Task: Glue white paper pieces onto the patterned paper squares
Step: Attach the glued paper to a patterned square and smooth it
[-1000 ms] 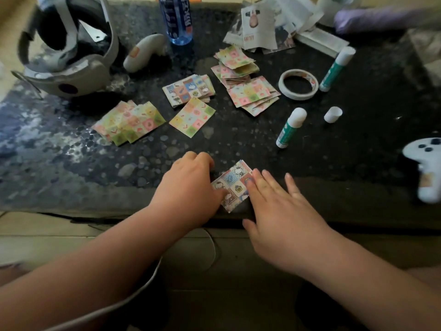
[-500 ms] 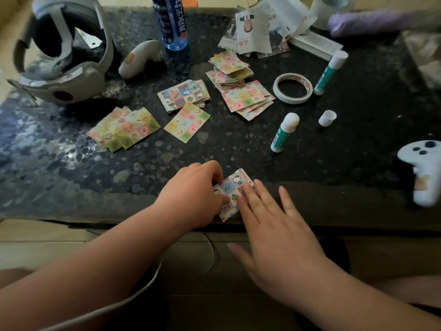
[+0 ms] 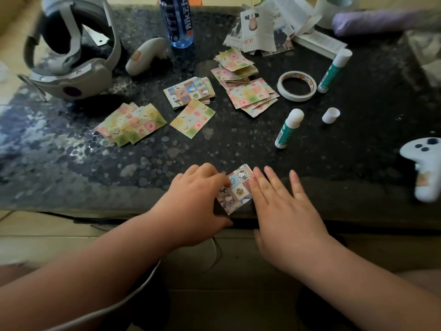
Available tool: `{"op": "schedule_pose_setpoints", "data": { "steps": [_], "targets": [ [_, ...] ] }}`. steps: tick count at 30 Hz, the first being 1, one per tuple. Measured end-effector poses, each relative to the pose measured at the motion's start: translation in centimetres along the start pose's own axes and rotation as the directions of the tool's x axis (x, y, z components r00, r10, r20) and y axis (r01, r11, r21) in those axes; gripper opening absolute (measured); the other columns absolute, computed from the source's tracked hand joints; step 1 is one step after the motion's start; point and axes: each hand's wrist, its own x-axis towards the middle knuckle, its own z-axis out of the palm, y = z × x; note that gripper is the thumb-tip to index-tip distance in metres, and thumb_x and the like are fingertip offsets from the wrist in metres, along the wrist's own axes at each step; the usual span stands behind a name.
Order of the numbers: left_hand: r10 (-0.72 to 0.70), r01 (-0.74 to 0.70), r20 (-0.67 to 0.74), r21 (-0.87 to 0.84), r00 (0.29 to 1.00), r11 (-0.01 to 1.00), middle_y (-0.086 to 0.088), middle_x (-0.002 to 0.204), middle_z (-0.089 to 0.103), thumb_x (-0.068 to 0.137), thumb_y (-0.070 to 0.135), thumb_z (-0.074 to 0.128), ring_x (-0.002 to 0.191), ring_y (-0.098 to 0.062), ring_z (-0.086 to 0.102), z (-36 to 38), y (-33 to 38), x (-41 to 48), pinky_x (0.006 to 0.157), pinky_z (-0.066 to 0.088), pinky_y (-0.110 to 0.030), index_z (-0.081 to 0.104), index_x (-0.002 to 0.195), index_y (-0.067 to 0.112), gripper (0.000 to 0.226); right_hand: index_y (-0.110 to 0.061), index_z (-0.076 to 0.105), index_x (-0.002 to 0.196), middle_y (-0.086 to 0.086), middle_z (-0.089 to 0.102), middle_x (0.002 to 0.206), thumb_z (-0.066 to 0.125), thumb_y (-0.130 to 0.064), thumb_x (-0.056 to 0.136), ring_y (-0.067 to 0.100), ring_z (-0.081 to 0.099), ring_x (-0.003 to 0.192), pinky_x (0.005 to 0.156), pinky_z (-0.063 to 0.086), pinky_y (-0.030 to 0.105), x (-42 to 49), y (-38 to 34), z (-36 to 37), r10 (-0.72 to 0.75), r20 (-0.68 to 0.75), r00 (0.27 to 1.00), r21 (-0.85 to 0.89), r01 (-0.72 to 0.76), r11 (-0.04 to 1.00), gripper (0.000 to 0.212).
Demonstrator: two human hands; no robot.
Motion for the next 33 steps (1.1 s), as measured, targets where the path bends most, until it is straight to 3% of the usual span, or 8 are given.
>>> {"op": "schedule_pose_setpoints", "data": {
  "steps": [3, 8, 14, 17, 19, 23, 27, 33],
  "targets": [
    [0.109, -0.102, -0.062, 0.110, 0.992, 0.989, 0.013, 0.129, 0.042, 0.079, 0.055, 0.074, 0.120, -0.014, 0.039, 1.1, 0.1, -0.7, 0.101, 0.034, -0.036, 0.053, 0.132, 0.044, 0.058, -0.013, -0.025, 0.157, 0.007, -0.033, 0.165, 0.044, -0.044, 0.101, 0.026, -0.035, 0.150, 0.123, -0.015, 0.059, 0.0, 0.0, -0.4, -0.002, 0.008, 1.000, 0.047, 0.002, 0.999, 0.094],
    [0.219, -0.220, -0.149, 0.009, 0.964, 0.976, 0.015, 0.113, 0.057, 0.090, 0.051, 0.067, 0.105, -0.013, 0.052, 0.8, -0.7, -0.2, 0.088, 0.039, -0.035, 0.074, 0.106, 0.041, 0.020, -0.027, 0.003, 0.163, -0.007, -0.010, 0.172, 0.048, -0.055, 0.099, 0.015, -0.021, 0.156, 0.128, -0.006, 0.051, 0.2, 1.2, -0.8, -0.030, -0.059, 0.998, 0.224, 0.042, 0.974, 0.084],
    [0.207, -0.200, -0.052, 0.123, 0.977, 0.972, 0.018, 0.158, 0.027, 0.082, 0.070, 0.060, 0.142, -0.011, 0.025, 1.0, -0.9, -0.1, 0.114, 0.025, -0.036, 0.037, 0.151, 0.044, 0.077, -0.029, 0.009, 0.163, -0.008, -0.003, 0.172, 0.051, -0.050, 0.100, 0.013, -0.012, 0.157, 0.128, -0.002, 0.044, 0.3, 1.3, -0.7, -0.075, -0.107, 0.991, 0.261, 0.101, 0.960, 0.078],
    [0.196, -0.182, -0.107, 0.127, 0.975, 0.975, 0.012, 0.158, 0.040, 0.084, 0.057, 0.067, 0.136, -0.016, 0.042, 2.2, -0.8, -0.4, 0.106, 0.036, -0.040, 0.050, 0.145, 0.040, 0.066, -0.027, 0.011, 0.163, -0.007, 0.000, 0.172, 0.051, -0.047, 0.101, 0.012, -0.009, 0.158, 0.127, -0.003, 0.038, 0.0, 1.0, -0.6, -0.105, -0.123, 0.987, 0.282, 0.136, 0.950, 0.077],
    [0.183, -0.172, -0.158, 0.078, 0.970, 0.982, 0.011, 0.151, 0.049, 0.084, 0.057, 0.060, 0.127, -0.016, 0.049, 2.9, -0.9, -0.6, 0.099, 0.039, -0.039, 0.058, 0.137, 0.040, 0.056, -0.028, 0.016, 0.163, -0.007, 0.006, 0.172, 0.052, -0.047, 0.101, 0.011, -0.003, 0.158, 0.124, -0.002, 0.032, -0.1, 1.1, -0.8, -0.115, -0.142, 0.983, 0.316, 0.155, 0.936, 0.075],
    [0.180, -0.189, -0.199, -0.028, 0.963, 0.981, 0.018, 0.149, 0.049, 0.086, 0.064, 0.047, 0.124, -0.011, 0.044, 3.4, -1.6, -0.7, 0.097, 0.029, -0.032, 0.064, 0.129, 0.045, 0.050, -0.031, 0.029, 0.159, -0.011, 0.020, 0.168, 0.054, -0.049, 0.099, 0.008, 0.011, 0.156, 0.123, 0.010, 0.027, 0.1, 1.8, -1.3, -0.102, -0.180, 0.978, 0.350, 0.161, 0.923, 0.067],
    [0.210, -0.233, -0.168, -0.132, 0.963, 0.963, 0.022, 0.146, 0.048, 0.087, 0.064, 0.052, 0.125, -0.011, 0.043, 2.4, -2.0, 0.2, 0.101, 0.034, -0.040, 0.066, 0.124, 0.047, 0.044, -0.033, 0.040, 0.154, -0.013, 0.032, 0.162, 0.057, -0.051, 0.097, 0.007, 0.021, 0.151, 0.123, 0.021, 0.030, 0.5, 1.9, -1.9, -0.093, -0.191, 0.977, 0.380, 0.161, 0.911, 0.062],
    [0.259, -0.265, -0.117, -0.046, 0.959, 0.963, 0.018, 0.149, 0.046, 0.082, 0.060, 0.065, 0.130, -0.011, 0.039, 1.8, -2.1, 0.4, 0.100, 0.030, -0.034, 0.065, 0.127, 0.043, 0.048, -0.033, 0.062, 0.133, -0.017, 0.057, 0.139, 0.061, -0.046, 0.095, 0.005, 0.041, 0.130, 0.109, 0.043, 0.033, 1.1, 2.4, -2.6, -0.044, -0.225, 0.973, 0.451, 0.144, 0.881, 0.040]
  ]
}}
